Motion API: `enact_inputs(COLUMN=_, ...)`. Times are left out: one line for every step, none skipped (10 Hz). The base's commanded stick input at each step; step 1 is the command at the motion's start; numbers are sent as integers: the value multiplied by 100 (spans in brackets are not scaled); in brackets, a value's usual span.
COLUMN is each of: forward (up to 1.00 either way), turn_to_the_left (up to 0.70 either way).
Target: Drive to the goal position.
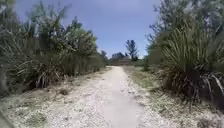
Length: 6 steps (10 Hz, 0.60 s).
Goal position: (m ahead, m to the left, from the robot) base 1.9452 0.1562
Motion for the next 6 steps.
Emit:
enact_inputs(forward=50, turn_to_the_left=0)
enact_inputs(forward=50, turn_to_the_left=0)
enact_inputs(forward=50, turn_to_the_left=0)
enact_inputs(forward=50, turn_to_the_left=0)
enact_inputs(forward=50, turn_to_the_left=0)
enact_inputs(forward=50, turn_to_the_left=0)
